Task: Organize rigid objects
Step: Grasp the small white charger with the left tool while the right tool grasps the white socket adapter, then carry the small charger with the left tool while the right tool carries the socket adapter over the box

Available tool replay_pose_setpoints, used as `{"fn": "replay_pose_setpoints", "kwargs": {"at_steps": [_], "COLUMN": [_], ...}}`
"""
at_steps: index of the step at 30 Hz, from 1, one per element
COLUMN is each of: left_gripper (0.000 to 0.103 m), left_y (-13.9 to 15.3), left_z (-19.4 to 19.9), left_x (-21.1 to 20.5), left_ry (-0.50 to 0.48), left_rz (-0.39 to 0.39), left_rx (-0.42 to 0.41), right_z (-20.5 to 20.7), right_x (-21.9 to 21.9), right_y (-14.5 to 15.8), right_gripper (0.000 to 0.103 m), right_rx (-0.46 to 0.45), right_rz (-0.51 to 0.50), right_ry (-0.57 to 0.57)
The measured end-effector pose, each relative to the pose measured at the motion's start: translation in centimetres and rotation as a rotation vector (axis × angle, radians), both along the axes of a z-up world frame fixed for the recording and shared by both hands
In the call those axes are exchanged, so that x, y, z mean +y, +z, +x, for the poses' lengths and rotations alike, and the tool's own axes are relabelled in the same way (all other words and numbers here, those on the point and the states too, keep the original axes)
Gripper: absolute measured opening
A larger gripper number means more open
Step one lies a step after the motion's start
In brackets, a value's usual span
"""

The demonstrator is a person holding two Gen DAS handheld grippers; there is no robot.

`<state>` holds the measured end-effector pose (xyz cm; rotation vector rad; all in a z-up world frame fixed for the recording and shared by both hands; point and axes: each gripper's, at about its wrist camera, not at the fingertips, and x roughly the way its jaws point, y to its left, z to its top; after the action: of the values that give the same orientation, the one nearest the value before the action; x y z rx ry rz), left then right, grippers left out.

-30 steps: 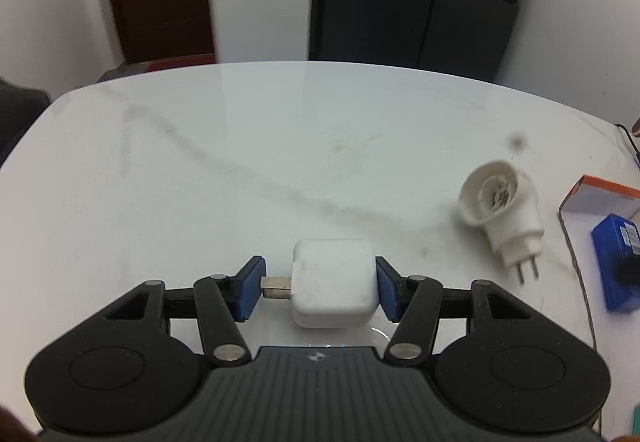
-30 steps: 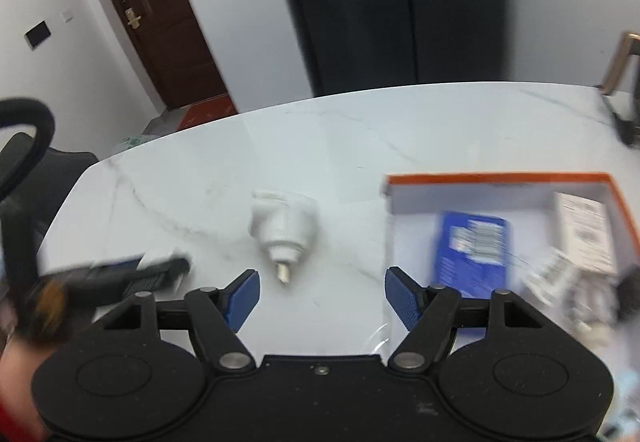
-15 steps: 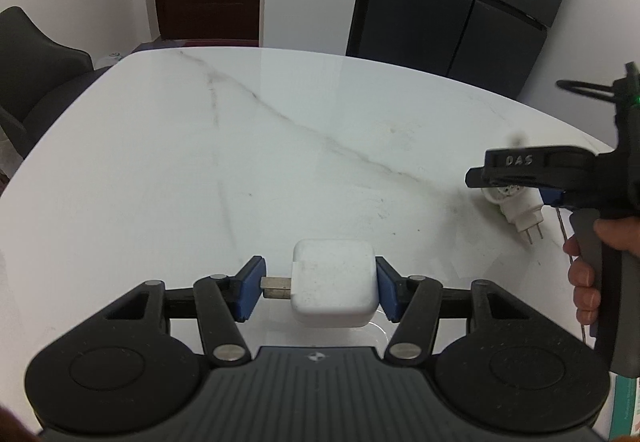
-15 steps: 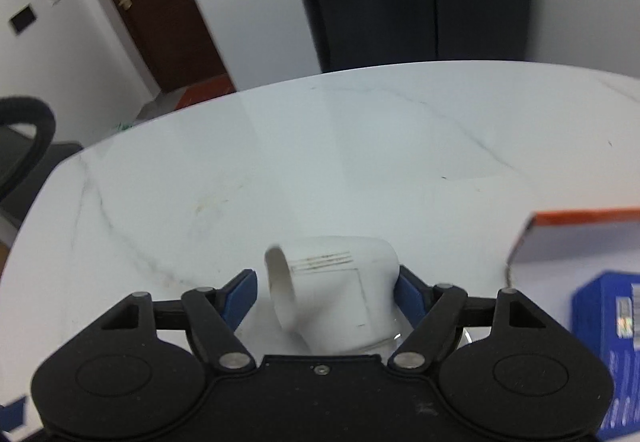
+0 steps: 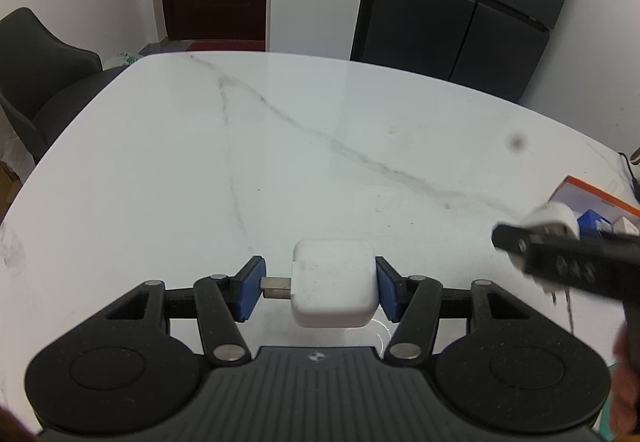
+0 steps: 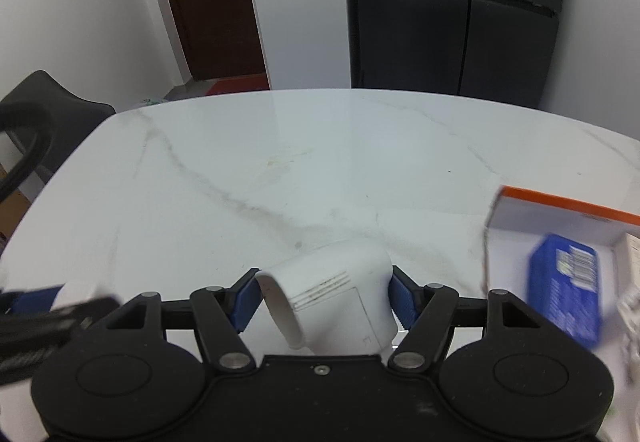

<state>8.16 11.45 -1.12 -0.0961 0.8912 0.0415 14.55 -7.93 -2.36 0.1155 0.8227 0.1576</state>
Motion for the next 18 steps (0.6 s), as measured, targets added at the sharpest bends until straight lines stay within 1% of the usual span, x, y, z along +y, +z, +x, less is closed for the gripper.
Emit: {"fn": "replay_pose_setpoints", "kwargs": {"at_steps": [3, 7, 10, 14, 18], "left_gripper": [0.058, 0.058, 0.058, 0.058, 0.058], "left_y": [0.8, 1.8, 2.6, 3.7, 4.7], "left_z": [-1.2, -3.5, -4.9, -6.9, -8.6], "left_x": [-0.6, -1.8, -2.2, -3.0, -3.8], "left_ry": [-0.008, -0.023, -0.016, -0.014, -0.011], "left_rz": [-0.006, 0.002, -0.007, 0.003, -0.003], "left_rx": [-0.009, -0.022, -0.020, -0.031, -0.045], "right_z": [-2.8, -6.1, -8.7, -11.7, -14.3], "right_x": [-0.3, -0.7, -1.9, -3.3, -4.3], "right_y": [1.3, 3.2, 4.5, 6.1, 7.2], "right_gripper": [0.080, 0.080, 0.080, 0.080, 0.080], "right_rx": [-0.012, -0.037, -0.032, -0.040, -0.042], "right_rz": [0.009, -0.010, 0.010, 0.006, 0.001], "right_ry": [0.010, 0.011, -0.010, -0.019, -0.008]}}
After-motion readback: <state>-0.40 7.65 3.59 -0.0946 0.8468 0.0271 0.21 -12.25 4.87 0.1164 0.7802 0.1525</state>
